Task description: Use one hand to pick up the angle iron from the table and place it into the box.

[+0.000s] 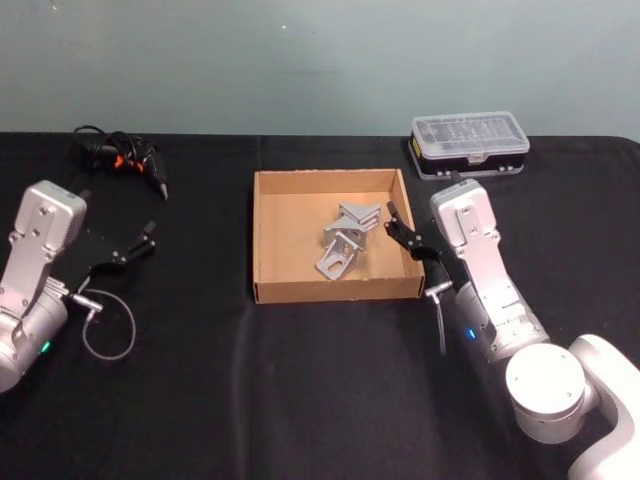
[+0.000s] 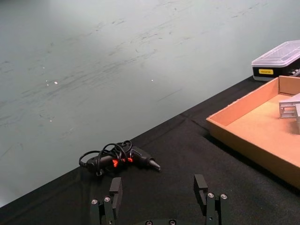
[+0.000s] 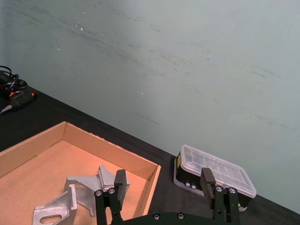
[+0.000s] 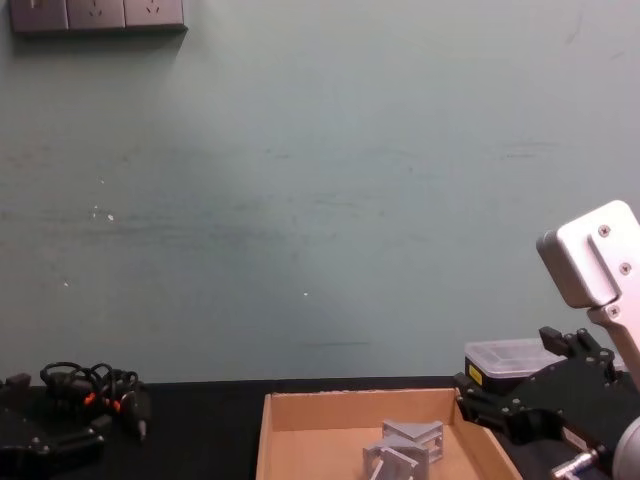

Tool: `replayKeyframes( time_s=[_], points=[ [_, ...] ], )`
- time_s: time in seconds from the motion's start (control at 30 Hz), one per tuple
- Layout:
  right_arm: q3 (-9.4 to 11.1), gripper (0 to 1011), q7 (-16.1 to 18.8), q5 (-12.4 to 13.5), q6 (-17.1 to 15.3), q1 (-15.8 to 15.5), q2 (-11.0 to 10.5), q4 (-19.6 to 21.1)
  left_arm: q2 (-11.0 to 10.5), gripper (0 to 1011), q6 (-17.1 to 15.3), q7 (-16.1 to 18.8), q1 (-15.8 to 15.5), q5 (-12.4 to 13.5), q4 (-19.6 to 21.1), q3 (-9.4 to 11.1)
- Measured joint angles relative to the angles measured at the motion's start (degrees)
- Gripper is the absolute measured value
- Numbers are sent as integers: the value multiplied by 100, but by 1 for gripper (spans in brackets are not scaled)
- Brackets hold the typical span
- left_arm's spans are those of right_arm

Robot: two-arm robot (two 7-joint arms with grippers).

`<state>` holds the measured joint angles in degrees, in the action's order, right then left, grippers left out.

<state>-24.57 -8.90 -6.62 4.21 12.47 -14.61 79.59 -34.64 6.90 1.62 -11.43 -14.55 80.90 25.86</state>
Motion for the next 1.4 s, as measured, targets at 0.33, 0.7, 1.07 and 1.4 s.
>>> replayKeyframes(
  time_s=[0.33,0.7,1.07,1.4],
  points=[
    [4,1004,34,43,-2,2,-20,24,0,1005,0,0,0,0,0,0],
    [10,1004,57,73,-20,7,-30,39,0,1005,0,0,0,0,0,0],
    [11,1004,74,82,-27,9,-36,44,0,1005,0,0,0,0,0,0],
    [11,1004,78,88,-31,8,-38,48,0,1004,0,0,0,0,0,0]
  ],
)
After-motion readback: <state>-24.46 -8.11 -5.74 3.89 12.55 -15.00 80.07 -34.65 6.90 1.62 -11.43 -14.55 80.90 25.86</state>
